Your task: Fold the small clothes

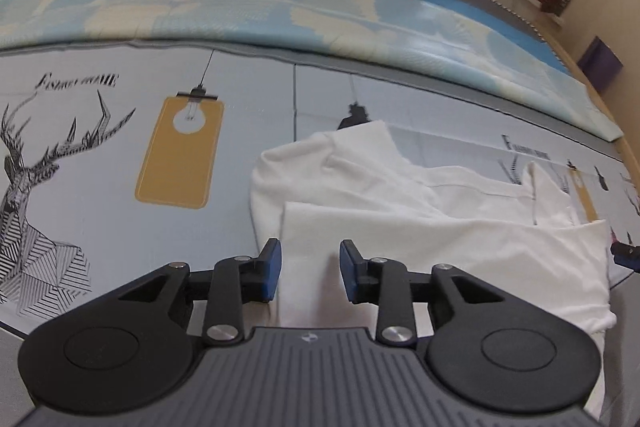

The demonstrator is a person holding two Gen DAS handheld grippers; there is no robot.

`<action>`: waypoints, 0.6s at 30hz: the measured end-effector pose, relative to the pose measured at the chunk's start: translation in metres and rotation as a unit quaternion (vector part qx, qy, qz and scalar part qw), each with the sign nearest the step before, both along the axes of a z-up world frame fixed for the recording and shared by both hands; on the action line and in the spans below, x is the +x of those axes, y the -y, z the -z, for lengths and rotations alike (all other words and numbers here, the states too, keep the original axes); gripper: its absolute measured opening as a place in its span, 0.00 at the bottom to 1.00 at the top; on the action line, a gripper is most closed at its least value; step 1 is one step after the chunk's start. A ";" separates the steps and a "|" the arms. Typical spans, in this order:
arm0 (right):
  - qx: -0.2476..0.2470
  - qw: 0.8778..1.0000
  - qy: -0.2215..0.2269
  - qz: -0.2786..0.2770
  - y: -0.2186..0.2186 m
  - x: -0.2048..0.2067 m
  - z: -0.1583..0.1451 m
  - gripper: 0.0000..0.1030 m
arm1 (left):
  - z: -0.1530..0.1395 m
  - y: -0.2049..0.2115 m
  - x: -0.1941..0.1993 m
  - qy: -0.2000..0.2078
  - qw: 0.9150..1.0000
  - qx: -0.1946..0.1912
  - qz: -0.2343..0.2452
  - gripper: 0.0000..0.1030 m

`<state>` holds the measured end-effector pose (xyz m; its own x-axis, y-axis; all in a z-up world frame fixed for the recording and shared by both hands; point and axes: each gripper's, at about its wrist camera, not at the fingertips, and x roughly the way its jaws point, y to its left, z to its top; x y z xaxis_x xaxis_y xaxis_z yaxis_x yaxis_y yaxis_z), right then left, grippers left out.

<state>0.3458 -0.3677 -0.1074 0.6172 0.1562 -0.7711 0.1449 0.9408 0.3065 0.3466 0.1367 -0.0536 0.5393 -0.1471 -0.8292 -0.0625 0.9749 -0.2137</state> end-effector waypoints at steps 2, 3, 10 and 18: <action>0.032 0.999 -0.006 0.013 0.006 0.011 0.010 0.41 | 0.006 -0.007 0.001 0.000 1.000 -0.001 -0.001 0.35; 0.050 0.999 -0.010 0.015 0.008 0.016 0.015 0.41 | 0.008 -0.008 0.003 0.000 1.000 -0.002 0.000 0.34; 0.047 0.999 0.014 0.010 0.000 0.034 0.021 0.03 | 0.016 -0.011 0.007 -0.001 1.000 -0.005 0.013 0.04; -0.011 0.999 -0.015 0.040 -0.003 0.051 0.027 0.09 | 0.011 -0.001 0.004 0.000 0.999 0.038 0.024 0.15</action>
<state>0.3965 -0.3651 -0.1347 0.6034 0.0895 -0.7924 0.2295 0.9321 0.2801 0.3504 0.1381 -0.0649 0.5323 -0.1102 -0.8394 -0.0151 0.9901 -0.1395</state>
